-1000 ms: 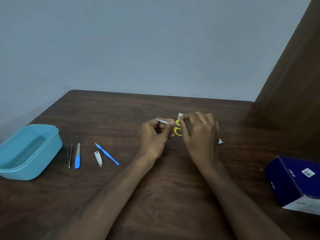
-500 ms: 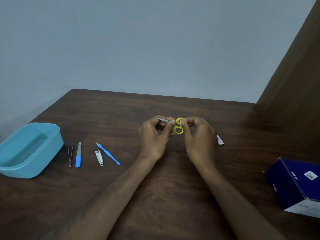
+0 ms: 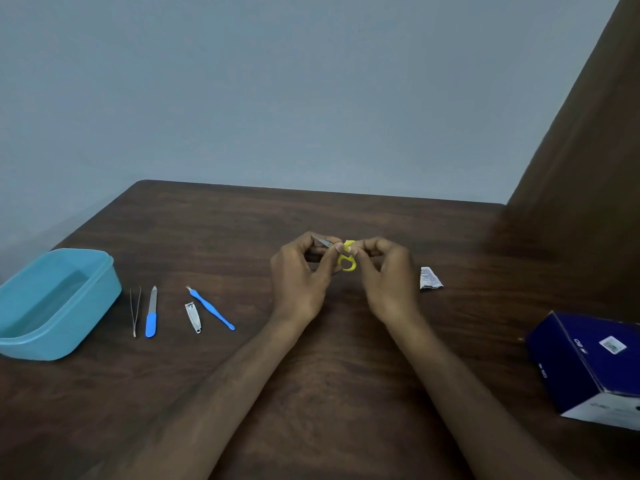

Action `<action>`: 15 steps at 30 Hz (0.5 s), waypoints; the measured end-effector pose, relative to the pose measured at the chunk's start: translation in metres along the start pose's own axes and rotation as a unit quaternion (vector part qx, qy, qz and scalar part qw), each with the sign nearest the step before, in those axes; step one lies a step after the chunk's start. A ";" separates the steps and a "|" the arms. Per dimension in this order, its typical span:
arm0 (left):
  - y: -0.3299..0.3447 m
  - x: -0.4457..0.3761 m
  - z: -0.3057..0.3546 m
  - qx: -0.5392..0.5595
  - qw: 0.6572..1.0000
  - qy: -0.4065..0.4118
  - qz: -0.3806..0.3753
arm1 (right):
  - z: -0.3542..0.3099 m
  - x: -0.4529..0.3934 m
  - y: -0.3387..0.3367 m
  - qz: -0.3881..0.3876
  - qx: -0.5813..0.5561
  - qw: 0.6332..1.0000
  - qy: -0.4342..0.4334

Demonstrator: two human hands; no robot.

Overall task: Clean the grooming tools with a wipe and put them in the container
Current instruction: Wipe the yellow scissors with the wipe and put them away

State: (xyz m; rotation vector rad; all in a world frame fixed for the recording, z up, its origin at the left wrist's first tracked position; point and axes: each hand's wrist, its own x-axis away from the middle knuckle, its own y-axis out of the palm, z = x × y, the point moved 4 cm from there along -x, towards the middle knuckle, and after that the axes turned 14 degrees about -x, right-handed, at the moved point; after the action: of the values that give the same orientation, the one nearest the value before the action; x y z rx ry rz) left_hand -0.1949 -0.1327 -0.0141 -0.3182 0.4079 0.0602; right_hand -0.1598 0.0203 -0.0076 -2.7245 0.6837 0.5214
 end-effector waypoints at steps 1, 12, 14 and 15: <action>0.000 0.000 0.000 -0.009 1.000 0.001 0.000 | 0.004 0.000 0.001 0.005 -0.104 0.993 0.062; 0.005 -0.001 -0.006 0.093 0.991 -0.090 -0.018 | -0.017 0.003 0.001 -0.002 0.129 0.952 -0.278; 0.005 -0.001 -0.006 0.088 0.992 -0.090 -0.012 | -0.017 0.001 -0.002 0.017 0.167 0.941 -0.295; 0.005 -0.001 -0.006 0.085 0.992 -0.089 -0.008 | -0.018 0.001 -0.004 0.029 0.184 0.936 -0.299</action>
State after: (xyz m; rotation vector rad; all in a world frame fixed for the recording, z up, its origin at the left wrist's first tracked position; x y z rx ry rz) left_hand -0.1989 -0.1302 -0.0207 -0.1461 0.2322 0.0370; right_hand -0.1517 0.0171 0.0088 -2.0410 0.6141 1.0550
